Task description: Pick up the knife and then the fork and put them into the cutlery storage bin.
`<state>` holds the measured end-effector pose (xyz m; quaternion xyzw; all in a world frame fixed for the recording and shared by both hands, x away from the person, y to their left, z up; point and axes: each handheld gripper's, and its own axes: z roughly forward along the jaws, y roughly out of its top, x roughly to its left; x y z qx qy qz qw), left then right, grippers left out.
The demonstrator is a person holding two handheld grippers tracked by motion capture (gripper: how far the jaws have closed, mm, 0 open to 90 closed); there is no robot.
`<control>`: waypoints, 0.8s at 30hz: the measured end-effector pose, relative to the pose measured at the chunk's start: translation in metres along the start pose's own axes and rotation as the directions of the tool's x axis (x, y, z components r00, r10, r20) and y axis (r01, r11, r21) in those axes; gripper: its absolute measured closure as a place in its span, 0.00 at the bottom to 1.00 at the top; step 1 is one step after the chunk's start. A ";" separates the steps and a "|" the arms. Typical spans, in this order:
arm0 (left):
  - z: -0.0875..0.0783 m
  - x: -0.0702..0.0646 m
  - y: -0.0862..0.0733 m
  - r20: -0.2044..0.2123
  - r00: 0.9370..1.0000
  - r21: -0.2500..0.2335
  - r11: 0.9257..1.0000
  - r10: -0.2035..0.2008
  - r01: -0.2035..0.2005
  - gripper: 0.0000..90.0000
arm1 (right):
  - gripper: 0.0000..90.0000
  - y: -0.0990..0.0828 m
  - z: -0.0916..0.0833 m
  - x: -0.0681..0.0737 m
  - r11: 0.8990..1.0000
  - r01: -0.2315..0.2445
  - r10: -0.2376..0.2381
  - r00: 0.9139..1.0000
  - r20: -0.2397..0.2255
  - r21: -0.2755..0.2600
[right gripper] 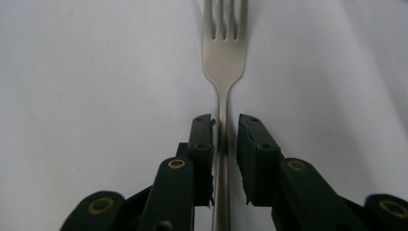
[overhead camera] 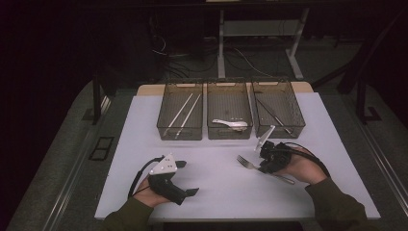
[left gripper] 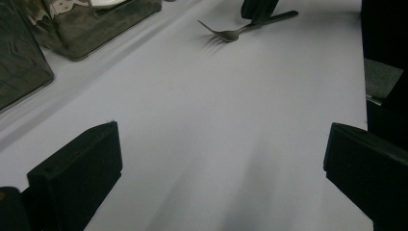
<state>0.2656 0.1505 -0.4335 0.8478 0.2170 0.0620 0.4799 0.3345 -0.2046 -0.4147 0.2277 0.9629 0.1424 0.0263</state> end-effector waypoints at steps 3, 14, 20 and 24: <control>0.000 0.000 0.000 0.000 1.000 0.000 1.000 0.002 -0.002 0.00 | 0.86 0.003 0.004 0.001 0.999 0.013 -0.013 1.000 0.007 0.031; 0.000 0.000 0.000 0.001 1.000 0.004 1.000 0.004 -0.004 0.00 | 0.94 0.010 0.008 0.003 0.994 0.036 -0.038 0.999 0.021 0.100; 0.000 0.000 0.000 0.001 1.000 0.003 1.000 0.004 -0.004 0.00 | 0.94 0.010 0.006 0.001 0.996 0.010 -0.011 1.000 0.008 0.092; 0.000 0.000 0.000 0.001 1.000 0.003 1.000 0.004 -0.004 0.00 | 0.95 0.006 0.000 -0.003 0.999 -0.009 0.008 1.000 0.017 0.046</control>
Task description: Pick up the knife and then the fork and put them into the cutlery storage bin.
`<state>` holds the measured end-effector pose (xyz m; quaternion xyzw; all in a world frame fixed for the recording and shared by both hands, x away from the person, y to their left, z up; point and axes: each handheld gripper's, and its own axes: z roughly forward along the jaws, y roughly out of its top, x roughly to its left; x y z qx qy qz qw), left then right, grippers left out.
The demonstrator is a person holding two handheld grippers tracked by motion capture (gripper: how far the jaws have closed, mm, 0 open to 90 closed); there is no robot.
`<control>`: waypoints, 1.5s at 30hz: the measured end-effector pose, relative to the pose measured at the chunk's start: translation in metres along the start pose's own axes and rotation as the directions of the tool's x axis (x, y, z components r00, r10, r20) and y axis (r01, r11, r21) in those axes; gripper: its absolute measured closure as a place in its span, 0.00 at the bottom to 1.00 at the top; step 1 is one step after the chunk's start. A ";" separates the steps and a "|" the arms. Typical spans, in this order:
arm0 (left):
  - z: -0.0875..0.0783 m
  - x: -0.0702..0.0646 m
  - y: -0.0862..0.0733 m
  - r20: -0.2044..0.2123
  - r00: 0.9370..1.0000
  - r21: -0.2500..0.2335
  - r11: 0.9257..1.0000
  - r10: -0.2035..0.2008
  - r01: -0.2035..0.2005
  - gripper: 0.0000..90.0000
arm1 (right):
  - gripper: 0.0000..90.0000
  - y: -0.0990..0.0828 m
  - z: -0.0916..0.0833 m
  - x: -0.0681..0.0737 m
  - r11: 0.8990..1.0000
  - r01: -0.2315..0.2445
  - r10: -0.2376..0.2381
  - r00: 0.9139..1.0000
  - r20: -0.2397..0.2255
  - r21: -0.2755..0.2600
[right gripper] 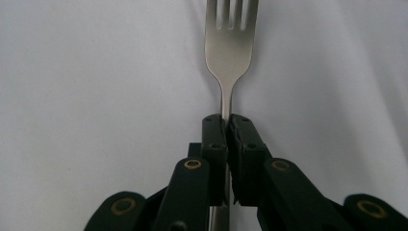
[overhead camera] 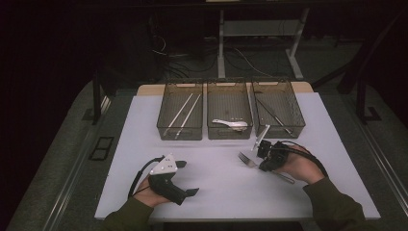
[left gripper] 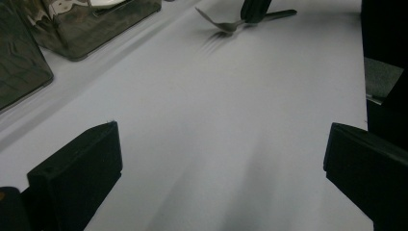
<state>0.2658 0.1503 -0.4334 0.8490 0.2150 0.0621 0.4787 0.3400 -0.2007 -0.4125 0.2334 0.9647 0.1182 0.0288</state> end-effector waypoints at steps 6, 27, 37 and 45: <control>0.000 0.000 0.000 0.000 1.000 0.000 1.000 0.002 -0.002 0.00 | 0.95 -0.007 -0.013 -0.008 0.995 -0.042 0.041 0.999 -0.015 -0.087; 0.000 0.000 0.000 -0.003 1.000 -0.003 1.000 -0.001 0.001 0.00 | 0.95 -0.041 -0.077 -0.046 0.866 -0.224 0.239 0.971 -0.022 -0.446; 0.001 0.000 0.000 -0.003 1.000 -0.002 1.000 -0.001 0.001 0.00 | 0.95 -0.047 -0.100 -0.067 0.777 -0.274 0.315 0.949 -0.027 -0.567; 0.000 0.000 0.000 -0.002 1.000 -0.004 1.000 -0.001 0.001 0.00 | 0.95 -0.042 -0.109 -0.090 0.731 -0.289 0.372 0.928 0.006 -0.618</control>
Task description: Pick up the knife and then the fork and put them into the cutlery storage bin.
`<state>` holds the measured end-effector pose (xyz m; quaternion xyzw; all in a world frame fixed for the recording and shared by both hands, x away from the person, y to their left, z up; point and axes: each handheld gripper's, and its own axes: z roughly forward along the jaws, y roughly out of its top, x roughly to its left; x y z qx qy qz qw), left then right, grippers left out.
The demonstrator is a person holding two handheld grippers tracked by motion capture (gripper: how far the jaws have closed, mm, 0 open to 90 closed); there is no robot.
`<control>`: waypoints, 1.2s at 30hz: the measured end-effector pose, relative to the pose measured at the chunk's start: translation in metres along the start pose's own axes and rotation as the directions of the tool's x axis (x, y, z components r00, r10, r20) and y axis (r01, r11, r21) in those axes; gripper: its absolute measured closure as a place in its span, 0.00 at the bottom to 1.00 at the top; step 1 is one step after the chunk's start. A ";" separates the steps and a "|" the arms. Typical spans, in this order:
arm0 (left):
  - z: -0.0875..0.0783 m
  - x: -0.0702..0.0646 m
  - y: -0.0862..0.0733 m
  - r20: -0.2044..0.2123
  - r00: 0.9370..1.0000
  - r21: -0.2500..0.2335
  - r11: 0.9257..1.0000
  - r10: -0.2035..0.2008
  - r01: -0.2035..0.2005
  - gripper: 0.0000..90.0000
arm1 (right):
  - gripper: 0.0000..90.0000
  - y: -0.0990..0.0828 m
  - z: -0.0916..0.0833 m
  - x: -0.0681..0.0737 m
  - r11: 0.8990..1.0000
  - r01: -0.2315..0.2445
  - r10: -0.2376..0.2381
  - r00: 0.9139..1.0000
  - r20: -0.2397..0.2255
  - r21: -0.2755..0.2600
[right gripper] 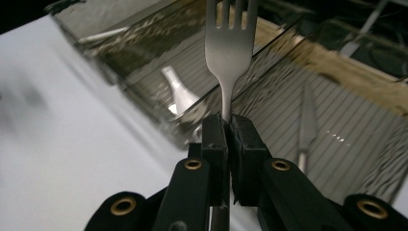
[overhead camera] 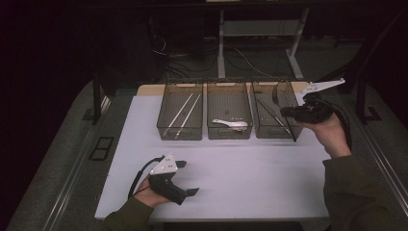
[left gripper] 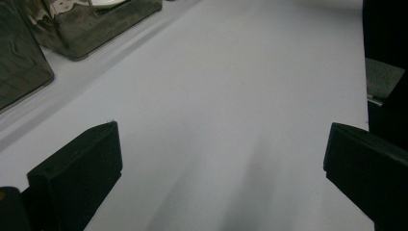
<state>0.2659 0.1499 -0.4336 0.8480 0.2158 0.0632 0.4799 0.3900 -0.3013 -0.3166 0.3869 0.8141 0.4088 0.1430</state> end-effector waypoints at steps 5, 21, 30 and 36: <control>0.000 0.000 0.000 0.001 1.000 0.003 1.000 0.000 0.000 0.00 | 0.95 0.010 0.002 -0.012 0.999 -0.025 0.026 0.999 0.040 -0.033; 0.000 0.000 0.000 0.002 1.000 -0.004 1.000 -0.003 0.003 0.00 | 0.95 0.010 0.027 -0.052 0.994 -0.093 0.099 0.986 0.137 -0.054; -0.001 0.000 0.000 0.002 1.000 0.000 1.000 -0.003 0.003 0.00 | 0.95 -0.004 0.044 -0.061 0.994 -0.107 0.106 0.982 0.159 0.000; 0.000 0.000 0.000 0.002 1.000 0.002 1.000 -0.001 0.001 0.00 | 0.95 -0.018 0.054 -0.066 0.991 -0.123 0.114 0.979 0.168 0.046</control>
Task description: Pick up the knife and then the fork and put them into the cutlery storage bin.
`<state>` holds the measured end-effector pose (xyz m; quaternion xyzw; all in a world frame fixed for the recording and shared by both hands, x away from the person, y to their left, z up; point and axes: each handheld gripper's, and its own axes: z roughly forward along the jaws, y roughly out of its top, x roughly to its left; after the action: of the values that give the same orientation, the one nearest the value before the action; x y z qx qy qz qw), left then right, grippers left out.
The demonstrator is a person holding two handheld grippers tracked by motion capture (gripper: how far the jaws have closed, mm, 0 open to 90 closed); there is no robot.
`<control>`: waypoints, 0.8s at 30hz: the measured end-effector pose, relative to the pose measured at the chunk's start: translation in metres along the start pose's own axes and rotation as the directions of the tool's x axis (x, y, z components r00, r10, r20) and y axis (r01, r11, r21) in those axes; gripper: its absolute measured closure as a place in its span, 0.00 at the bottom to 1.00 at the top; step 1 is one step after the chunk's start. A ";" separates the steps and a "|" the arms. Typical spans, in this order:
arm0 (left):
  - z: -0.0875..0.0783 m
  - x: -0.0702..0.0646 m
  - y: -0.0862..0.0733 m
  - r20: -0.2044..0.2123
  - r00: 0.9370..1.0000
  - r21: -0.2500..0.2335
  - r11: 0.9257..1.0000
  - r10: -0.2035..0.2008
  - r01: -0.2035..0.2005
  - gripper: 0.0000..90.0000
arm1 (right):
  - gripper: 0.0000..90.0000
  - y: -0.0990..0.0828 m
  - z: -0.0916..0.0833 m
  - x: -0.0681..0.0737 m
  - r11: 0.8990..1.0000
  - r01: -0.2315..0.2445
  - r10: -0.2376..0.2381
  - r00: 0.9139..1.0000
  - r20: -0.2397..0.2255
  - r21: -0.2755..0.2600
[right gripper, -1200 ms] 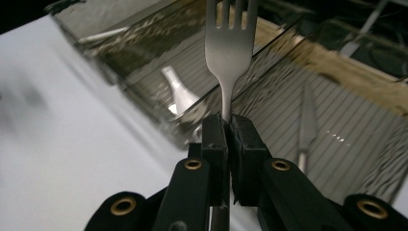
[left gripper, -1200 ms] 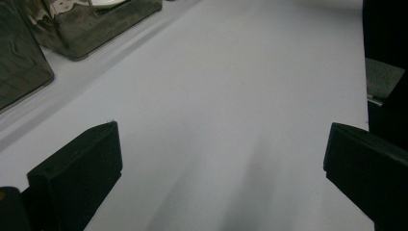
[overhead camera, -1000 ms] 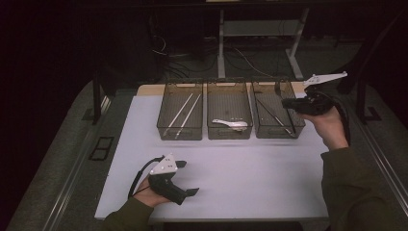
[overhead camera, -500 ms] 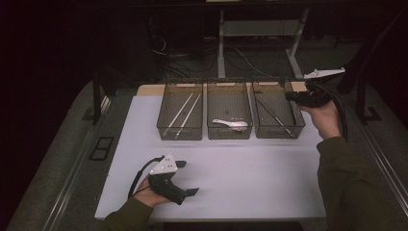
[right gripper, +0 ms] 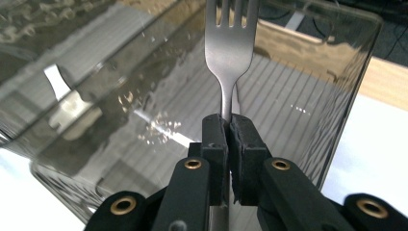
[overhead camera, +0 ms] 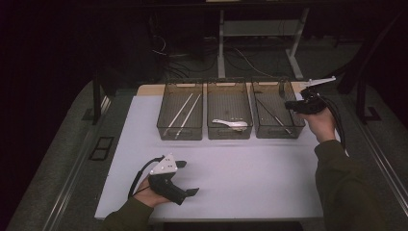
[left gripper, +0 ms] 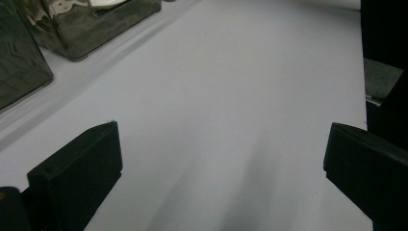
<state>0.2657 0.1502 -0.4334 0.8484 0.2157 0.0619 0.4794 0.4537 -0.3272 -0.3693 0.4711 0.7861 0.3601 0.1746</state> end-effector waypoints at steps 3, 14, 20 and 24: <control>0.000 0.000 0.000 -0.001 1.000 -0.006 1.000 -0.003 0.003 0.00 | 0.95 -0.004 0.004 -0.002 1.000 -0.007 0.007 1.000 0.003 0.016; 0.000 0.000 0.000 0.000 1.000 -0.006 1.000 -0.002 0.002 0.00 | 0.94 -0.007 0.012 -0.002 0.998 0.007 -0.008 1.000 0.015 0.059; 0.000 0.000 0.000 0.001 1.000 0.000 1.000 0.000 0.000 0.00 | 0.94 -0.006 0.018 0.002 0.996 0.024 -0.026 0.999 0.022 0.087; 0.000 0.000 0.000 0.002 1.000 0.001 1.000 0.001 -0.001 0.00 | 0.94 -0.006 0.024 0.003 0.993 0.032 -0.036 0.999 0.033 0.112</control>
<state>0.2661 0.1501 -0.4335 0.8487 0.2151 0.0612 0.4792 0.4639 -0.3167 -0.3898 0.4730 0.8095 0.3045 0.1682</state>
